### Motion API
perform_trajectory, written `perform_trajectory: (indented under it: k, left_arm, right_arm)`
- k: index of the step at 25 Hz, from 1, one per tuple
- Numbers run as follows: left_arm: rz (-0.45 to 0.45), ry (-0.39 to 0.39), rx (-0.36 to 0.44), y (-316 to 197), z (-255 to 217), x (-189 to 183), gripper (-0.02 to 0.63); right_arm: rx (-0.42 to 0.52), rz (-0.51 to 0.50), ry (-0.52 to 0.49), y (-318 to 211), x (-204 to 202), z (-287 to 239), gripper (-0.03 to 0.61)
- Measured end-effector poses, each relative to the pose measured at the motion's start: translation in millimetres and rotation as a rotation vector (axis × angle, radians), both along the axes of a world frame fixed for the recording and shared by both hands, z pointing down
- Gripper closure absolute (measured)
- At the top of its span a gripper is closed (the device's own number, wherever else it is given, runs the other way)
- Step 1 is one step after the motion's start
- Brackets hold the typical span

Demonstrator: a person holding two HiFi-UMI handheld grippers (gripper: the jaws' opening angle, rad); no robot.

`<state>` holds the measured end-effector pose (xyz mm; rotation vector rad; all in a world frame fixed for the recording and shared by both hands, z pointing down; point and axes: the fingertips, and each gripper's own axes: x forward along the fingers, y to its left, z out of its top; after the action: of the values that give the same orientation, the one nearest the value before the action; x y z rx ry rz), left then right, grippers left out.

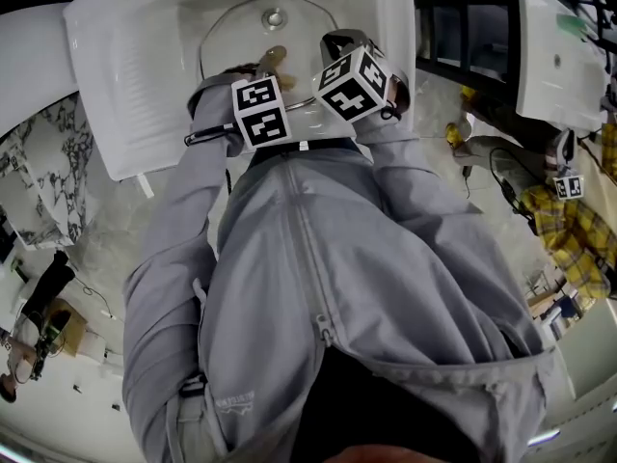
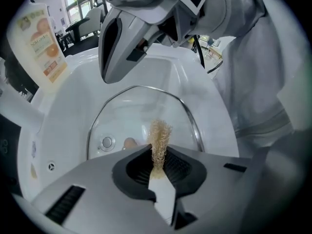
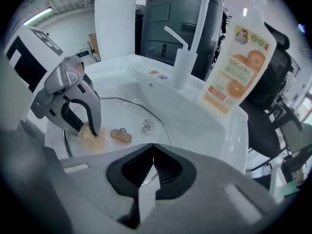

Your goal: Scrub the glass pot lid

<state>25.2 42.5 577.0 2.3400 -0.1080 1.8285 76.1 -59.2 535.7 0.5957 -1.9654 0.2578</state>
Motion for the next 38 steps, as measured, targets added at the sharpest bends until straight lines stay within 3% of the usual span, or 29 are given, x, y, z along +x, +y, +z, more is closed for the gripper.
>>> perform_trajectory:
  k: [8,12,16,30,38]
  left_arm:
    - [0.004,0.039,-0.092,17.2,-21.6,8.4,0.577]
    - [-0.048,0.084,-0.106,6.9,-32.7,8.6,0.577]
    - [-0.110,0.108,-0.038,-25.7,-37.8,5.3,0.577]
    - [-0.120,0.055,0.298,-141.2,1.4,31.5,0.577]
    - [-0.122,-0.009,0.322,-183.9,48.1,28.9,0.577]
  right_arm:
    - [0.013,-0.022,-0.021,3.1,-2.1,-11.2,0.574]
    - [0.023,-0.014,-0.036,4.6,0.5,-16.1,0.574]
    - [0.035,0.019,-0.048,0.5,10.4,-22.7,0.574]
    - [0.036,0.186,-0.138,-32.2,49.1,-29.8,0.574]
    - [0.009,0.193,-0.128,-54.5,54.6,-23.1,0.574]
